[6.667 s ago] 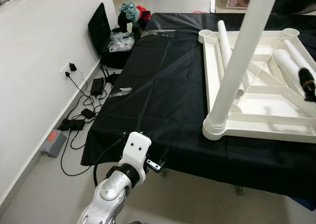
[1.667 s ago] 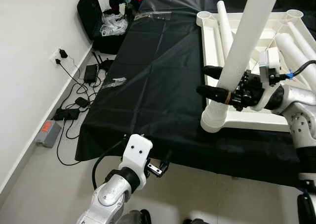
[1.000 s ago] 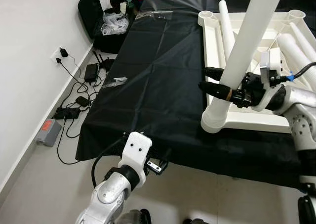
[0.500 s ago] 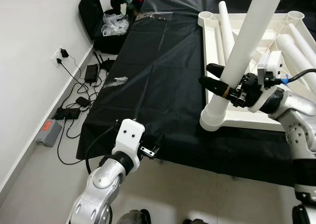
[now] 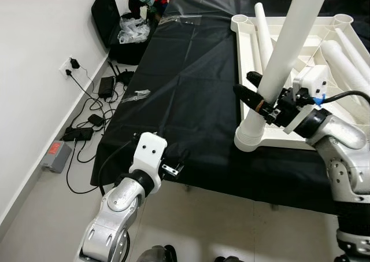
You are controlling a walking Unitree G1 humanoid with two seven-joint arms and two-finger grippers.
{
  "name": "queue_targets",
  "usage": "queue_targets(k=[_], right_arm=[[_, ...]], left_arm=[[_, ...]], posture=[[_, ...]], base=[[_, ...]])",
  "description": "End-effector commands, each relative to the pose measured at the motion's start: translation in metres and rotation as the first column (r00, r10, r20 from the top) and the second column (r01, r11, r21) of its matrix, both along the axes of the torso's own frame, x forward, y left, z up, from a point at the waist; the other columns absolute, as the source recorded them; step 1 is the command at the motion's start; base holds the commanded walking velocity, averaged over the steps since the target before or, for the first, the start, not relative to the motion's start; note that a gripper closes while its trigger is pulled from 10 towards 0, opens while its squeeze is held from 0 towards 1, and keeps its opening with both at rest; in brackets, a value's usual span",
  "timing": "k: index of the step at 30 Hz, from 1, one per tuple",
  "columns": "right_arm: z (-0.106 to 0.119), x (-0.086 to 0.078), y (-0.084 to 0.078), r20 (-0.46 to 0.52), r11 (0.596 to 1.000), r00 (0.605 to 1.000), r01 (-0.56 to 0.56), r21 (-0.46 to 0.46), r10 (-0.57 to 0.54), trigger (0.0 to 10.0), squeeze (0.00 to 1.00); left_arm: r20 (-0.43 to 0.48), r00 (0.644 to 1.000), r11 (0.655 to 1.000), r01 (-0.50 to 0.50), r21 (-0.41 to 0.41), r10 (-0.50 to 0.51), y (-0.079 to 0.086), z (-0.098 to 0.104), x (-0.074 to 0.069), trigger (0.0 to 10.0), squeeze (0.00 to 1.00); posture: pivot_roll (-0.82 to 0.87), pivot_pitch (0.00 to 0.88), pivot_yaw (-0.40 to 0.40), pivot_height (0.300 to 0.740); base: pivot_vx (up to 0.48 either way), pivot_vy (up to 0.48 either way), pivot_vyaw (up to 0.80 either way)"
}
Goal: Building children table
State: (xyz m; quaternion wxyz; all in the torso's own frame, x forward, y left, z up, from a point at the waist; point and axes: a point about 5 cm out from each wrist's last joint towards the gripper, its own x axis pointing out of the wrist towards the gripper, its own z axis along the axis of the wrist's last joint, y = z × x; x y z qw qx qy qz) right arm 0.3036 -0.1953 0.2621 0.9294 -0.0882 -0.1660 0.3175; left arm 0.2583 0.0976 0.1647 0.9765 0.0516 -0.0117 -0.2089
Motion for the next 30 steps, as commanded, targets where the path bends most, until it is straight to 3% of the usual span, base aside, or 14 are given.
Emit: queue_targets(k=[1,5,8,12,18,21,22,23,25,27,28,30], right_arm=[[-0.016,0.004,-0.01,-0.07,0.99,0.987,0.144,-0.005,-0.144,0.0,0.0],[-0.02,0.004,-0.009,-0.064,0.975,0.973,0.221,-0.016,-0.221,0.0,0.0],[-0.027,0.006,-0.007,-0.092,0.936,0.933,0.351,0.023,-0.347,0.0,0.0],[-0.028,0.005,-0.007,-0.098,0.906,0.904,0.422,0.042,-0.417,0.0,0.0],[-0.035,-0.002,0.008,-0.079,0.848,0.847,0.529,0.025,-0.525,0.0,0.0],[-0.039,-0.004,0.014,-0.093,0.815,0.814,0.578,0.039,-0.573,0.0,0.0],[-0.04,-0.005,0.017,-0.105,0.778,0.779,0.626,0.06,-0.619,0.0,0.0],[-0.04,-0.005,0.017,-0.105,0.778,0.779,0.626,0.06,-0.619,0.0,0.0],[-0.041,-0.004,0.025,-0.124,0.724,0.73,0.683,0.096,-0.672,0.0,0.0],[-0.041,-0.003,0.029,-0.127,0.707,0.715,0.699,0.108,-0.687,0.0,0.0],[-0.04,-0.002,0.032,-0.142,0.671,0.685,0.729,0.134,-0.715,0.0,0.0],[-0.04,-0.002,0.032,-0.142,0.671,0.685,0.729,0.134,-0.715,0.0,0.0]], left_arm=[[-0.016,1.0,1.0,0.008,0.009,-0.008,0.0,-0.005,-0.001,10.0,0.0],[-0.021,1.0,1.0,0.018,0.005,-0.018,-0.003,-0.006,-0.003,10.0,0.0],[-0.027,0.999,0.999,0.035,-0.003,-0.035,-0.008,-0.007,-0.006,10.0,0.0],[-0.029,0.999,0.999,0.039,-0.004,-0.039,-0.009,-0.008,-0.006,10.0,0.0],[-0.031,0.999,0.999,0.04,-0.005,-0.041,-0.008,-0.008,-0.005,10.0,0.0],[-0.031,0.999,0.999,0.04,-0.006,-0.041,-0.009,-0.008,-0.005,10.0,0.0],[-0.032,0.999,0.999,0.043,-0.007,-0.043,-0.01,-0.008,-0.006,10.0,0.0],[-0.032,0.999,0.999,0.043,-0.007,-0.043,-0.01,-0.008,-0.006,10.0,0.0],[-0.035,0.998,0.999,0.049,-0.012,-0.05,-0.013,-0.009,-0.008,10.0,0.0],[-0.036,0.998,0.999,0.052,-0.013,-0.052,-0.014,-0.009,-0.009,10.0,0.0],[-0.037,0.998,0.998,0.053,-0.015,-0.053,-0.015,-0.009,-0.009,10.0,0.0],[-0.037,0.998,0.998,0.053,-0.015,-0.053,-0.015,-0.009,-0.009,10.0,0.0]], posture=[[0.14,0.244,0.034,0.74],[0.14,0.247,0.038,0.74],[0.14,0.251,0.039,0.74],[0.14,0.254,0.037,0.74],[0.14,0.259,0.037,0.74],[0.14,0.261,0.04,0.74],[0.14,0.261,0.04,0.74],[0.14,0.261,0.04,0.74],[0.14,0.261,0.034,0.74],[0.14,0.261,0.034,0.74],[0.14,0.263,0.03,0.74],[0.14,0.263,0.03,0.74]], base=[[0.0,0.0,0.0],[0.0,0.0,0.0],[0.0,0.0,0.0],[0.0,0.0,0.0],[0.0,0.0,0.0],[0.0,0.0,0.0],[0.0,0.0,0.0],[0.0,0.0,0.0],[0.0,0.0,0.0],[0.0,0.0,0.0],[0.0,0.0,0.0],[0.0,0.0,0.0]])
